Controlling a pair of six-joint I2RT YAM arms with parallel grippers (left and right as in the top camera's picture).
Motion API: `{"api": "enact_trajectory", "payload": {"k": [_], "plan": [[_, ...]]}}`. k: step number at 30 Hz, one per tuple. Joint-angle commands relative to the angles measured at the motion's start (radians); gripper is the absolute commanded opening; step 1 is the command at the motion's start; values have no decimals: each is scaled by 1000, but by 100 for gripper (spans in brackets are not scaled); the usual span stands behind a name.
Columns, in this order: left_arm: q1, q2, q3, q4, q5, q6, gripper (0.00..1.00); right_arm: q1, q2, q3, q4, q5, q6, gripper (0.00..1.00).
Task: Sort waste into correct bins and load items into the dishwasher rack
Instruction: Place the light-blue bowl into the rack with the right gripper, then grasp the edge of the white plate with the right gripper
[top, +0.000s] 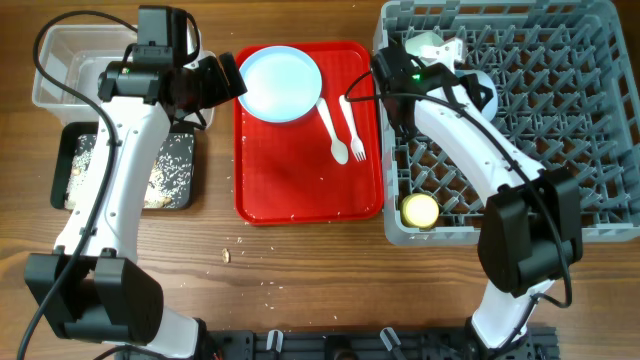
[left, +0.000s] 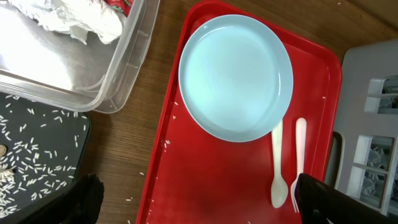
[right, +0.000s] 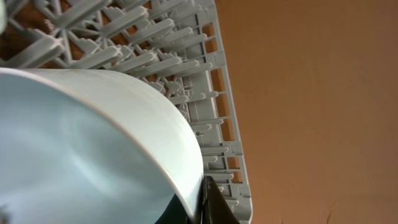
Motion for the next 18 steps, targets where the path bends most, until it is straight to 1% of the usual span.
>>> {"api": "enact_trajectory", "payload": {"k": [1, 3, 4, 5, 6, 7, 8, 9, 11, 12, 14, 18], "plan": [[1, -3, 8, 2, -10, 8, 100, 19, 24, -2, -8, -128, -35, 5], [1, -3, 8, 2, -10, 8, 100, 27, 24, -2, -26, -146, -35, 8], [1, -3, 8, 2, -10, 8, 100, 37, 24, -2, -38, -159, -35, 13], [1, -3, 8, 2, -10, 8, 100, 45, 24, -2, -47, -168, -35, 20], [1, -3, 8, 2, -10, 8, 100, 59, 24, -2, -58, -176, -35, 33], [1, -3, 8, 2, -10, 8, 100, 77, 24, -2, -66, -189, -35, 49], [1, -3, 8, 2, -10, 8, 100, 93, 23, -2, -72, -200, -34, 56], [1, -3, 8, 2, -10, 8, 100, 111, 21, -2, -77, -210, -34, 66], [1, -3, 8, 2, -10, 8, 100, 139, 14, 0, -76, -229, -31, 79], [1, -3, 8, 2, -10, 8, 100, 147, 11, 4, -76, -236, -31, 83], [1, -3, 8, 2, -10, 8, 100, 149, 4, 26, -74, -270, -31, 86], [1, -3, 8, 2, -10, 8, 100, 147, -3, 142, -53, -405, -31, 87]]}}
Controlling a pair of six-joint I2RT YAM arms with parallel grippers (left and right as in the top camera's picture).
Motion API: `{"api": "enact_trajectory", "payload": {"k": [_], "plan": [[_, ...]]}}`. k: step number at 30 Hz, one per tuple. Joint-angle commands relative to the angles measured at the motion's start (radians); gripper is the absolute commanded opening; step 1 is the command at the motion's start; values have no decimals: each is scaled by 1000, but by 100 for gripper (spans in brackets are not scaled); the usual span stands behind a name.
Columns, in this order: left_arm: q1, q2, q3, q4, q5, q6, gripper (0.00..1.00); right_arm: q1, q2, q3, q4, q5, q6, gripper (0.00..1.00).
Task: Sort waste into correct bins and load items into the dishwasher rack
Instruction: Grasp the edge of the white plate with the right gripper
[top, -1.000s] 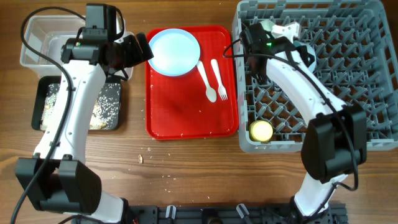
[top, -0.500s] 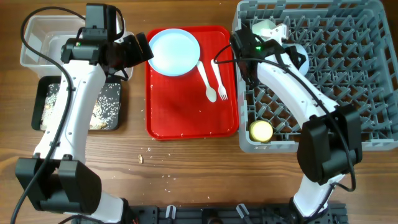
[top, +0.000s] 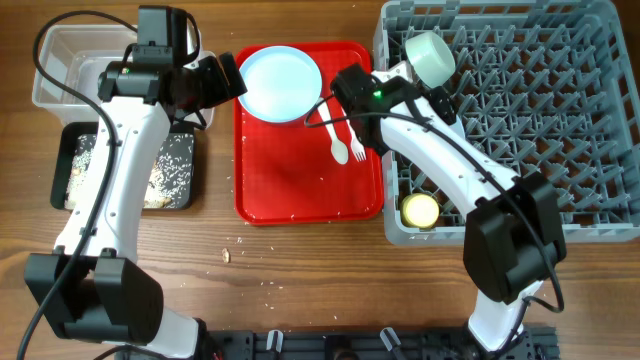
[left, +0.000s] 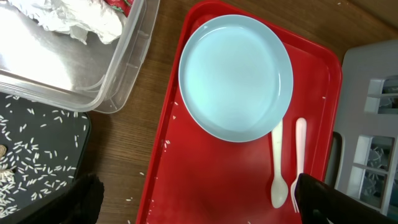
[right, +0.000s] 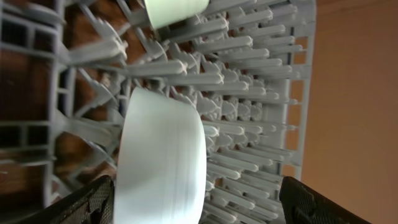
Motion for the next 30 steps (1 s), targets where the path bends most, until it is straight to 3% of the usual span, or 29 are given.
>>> {"api": "enact_trajectory", "payload": {"k": [1, 3, 4, 5, 6, 14, 28, 30], "plan": [[1, -3, 8, 2, -10, 8, 100, -2, -11, 143, 47, -187, 6, 87], [1, -3, 8, 2, -10, 8, 100, -2, -11, 193, 97, -325, 8, 87], [1, -3, 8, 2, -10, 8, 100, -2, -11, 222, 204, -554, 40, 86], [1, -3, 8, 2, -10, 8, 100, -1, 8, 199, 435, -875, 154, 77], [1, -3, 8, 2, -10, 8, 100, -1, 35, 192, 503, -901, 210, 73], [1, -3, 8, 2, -9, 8, 100, 20, 246, 192, 693, -985, 422, 59], [1, -3, 8, 2, -10, 8, 100, 36, 359, 192, 607, -942, 476, 50], [1, -3, 8, 2, -9, 8, 100, 35, 359, 192, 600, -930, 478, 43]]}}
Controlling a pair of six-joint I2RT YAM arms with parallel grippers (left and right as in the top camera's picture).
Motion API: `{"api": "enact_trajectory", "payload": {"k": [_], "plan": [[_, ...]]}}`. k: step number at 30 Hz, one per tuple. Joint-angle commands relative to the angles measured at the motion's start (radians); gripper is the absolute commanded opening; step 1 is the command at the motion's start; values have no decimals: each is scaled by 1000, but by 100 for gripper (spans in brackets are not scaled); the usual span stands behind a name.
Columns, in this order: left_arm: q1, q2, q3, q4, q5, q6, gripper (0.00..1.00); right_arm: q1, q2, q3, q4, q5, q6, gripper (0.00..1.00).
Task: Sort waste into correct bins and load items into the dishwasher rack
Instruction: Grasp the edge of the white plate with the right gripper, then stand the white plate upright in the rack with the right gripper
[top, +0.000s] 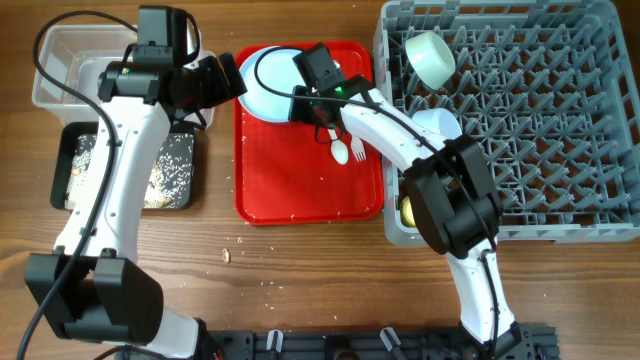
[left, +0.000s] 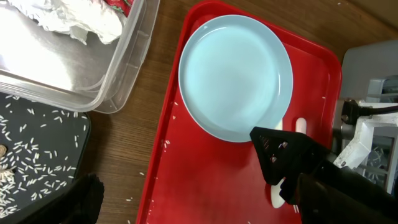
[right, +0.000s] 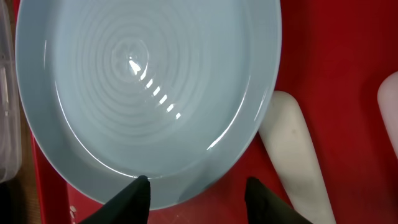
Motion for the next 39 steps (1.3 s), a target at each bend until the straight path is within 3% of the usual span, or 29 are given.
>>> {"api": "enact_trajectory", "payload": {"k": [1, 11, 15, 16, 24, 31, 34, 39], "plan": [[1, -2, 8, 2, -10, 8, 100, 1, 27, 2, -14, 36, 19, 40], [1, -2, 8, 2, -10, 8, 100, 1, 90, 1, -6, 68, 73, 34], [1, -2, 8, 2, -10, 8, 100, 0, 92, 2, -9, 67, 73, 7], [1, -2, 8, 2, -9, 8, 100, -1, 92, 3, -9, 63, 73, 4], [1, -2, 8, 2, -10, 8, 100, -63, -13, 23, -12, 19, 54, 4], [1, -2, 8, 2, -10, 8, 100, -140, -267, 60, 4, 22, -178, 4], [1, -2, 8, 2, -10, 8, 100, -179, -405, 60, -29, 145, -256, 4], [1, -2, 8, 2, -10, 8, 100, -269, -581, 60, -168, 608, -402, 4]]}}
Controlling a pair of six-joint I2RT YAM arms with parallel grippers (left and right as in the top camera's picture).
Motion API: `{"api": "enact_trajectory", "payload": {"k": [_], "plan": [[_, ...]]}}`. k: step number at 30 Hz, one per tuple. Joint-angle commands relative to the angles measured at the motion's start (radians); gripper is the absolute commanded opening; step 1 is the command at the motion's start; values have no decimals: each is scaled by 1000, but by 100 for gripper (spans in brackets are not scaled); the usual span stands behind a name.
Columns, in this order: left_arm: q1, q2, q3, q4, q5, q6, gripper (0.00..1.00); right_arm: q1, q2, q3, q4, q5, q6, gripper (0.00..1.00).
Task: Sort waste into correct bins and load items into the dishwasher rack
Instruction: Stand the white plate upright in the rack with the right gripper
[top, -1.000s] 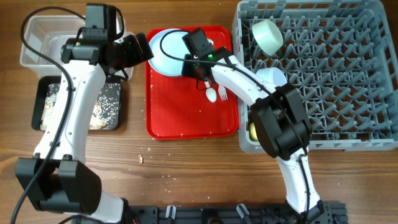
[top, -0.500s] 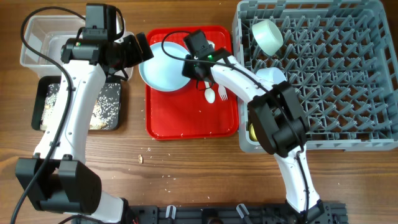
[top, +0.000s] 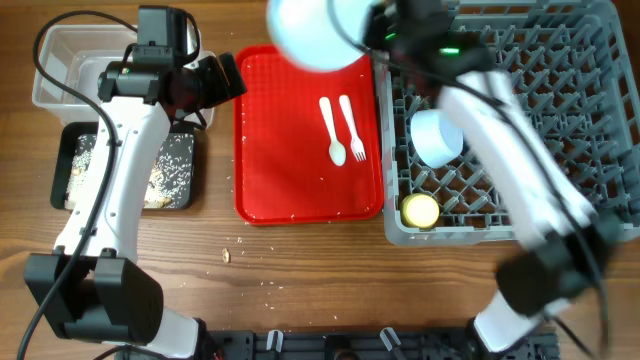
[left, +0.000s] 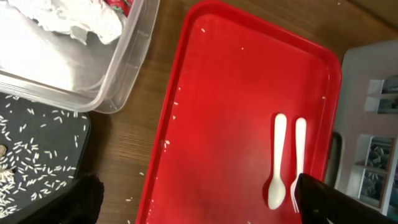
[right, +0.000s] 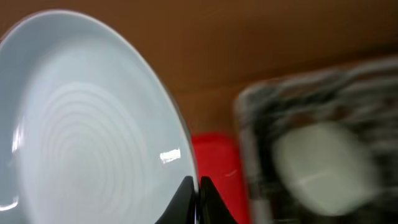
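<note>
My right gripper (right: 194, 186) is shut on the rim of the light blue plate (top: 312, 32) and holds it lifted above the far end of the red tray (top: 290, 150); the plate (right: 87, 118) fills the right wrist view. A white spoon (top: 333, 130) and a white fork (top: 352, 128) lie side by side on the tray. The grey dishwasher rack (top: 560, 150) at the right holds a pale bowl (top: 436, 137) and a yellow-topped item (top: 420, 210). My left gripper (left: 193, 202) stands open over the tray's near left part, nothing between its fingers.
A clear plastic bin (top: 80, 70) with crumpled white waste stands at the far left. In front of it lies a black tray (top: 125, 170) scattered with rice. Crumbs dot the wood near the table's front (top: 227, 256).
The plate lay on the tray with my right gripper open over its rim. Now the gripper is shut on the plate and holds it up off the tray. The left arm has not moved.
My right gripper was at a pale bowl inside the rack. Then the bowl stood in the rack with the jaws open and apart from it. Then the gripper was over the blue plate on the tray, and now it holds the plate aloft.
</note>
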Motion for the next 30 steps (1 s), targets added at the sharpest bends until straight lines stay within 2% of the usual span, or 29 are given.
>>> {"api": "enact_trajectory", "payload": {"k": [1, 4, 8, 15, 19, 29, 30], "plan": [[1, -2, 8, 2, -9, 8, 100, -75, -111, 13, -103, 466, -196, 4], [1, -2, 8, 2, -10, 8, 100, -123, -131, 13, -211, 608, -298, 4], [1, -2, 8, 2, -10, 8, 100, -184, -127, -7, -325, 640, -475, 4], [1, -2, 8, 2, -10, 8, 100, -273, -108, -51, -314, 638, -653, 4], [1, -2, 8, 2, -10, 8, 100, -312, -51, -51, -287, 639, -830, 4], [1, -2, 8, 2, -10, 8, 100, -318, 114, -51, -216, 604, -863, 4], [1, -2, 8, 2, -10, 8, 100, -318, 129, -51, -212, 575, -864, 8]]}}
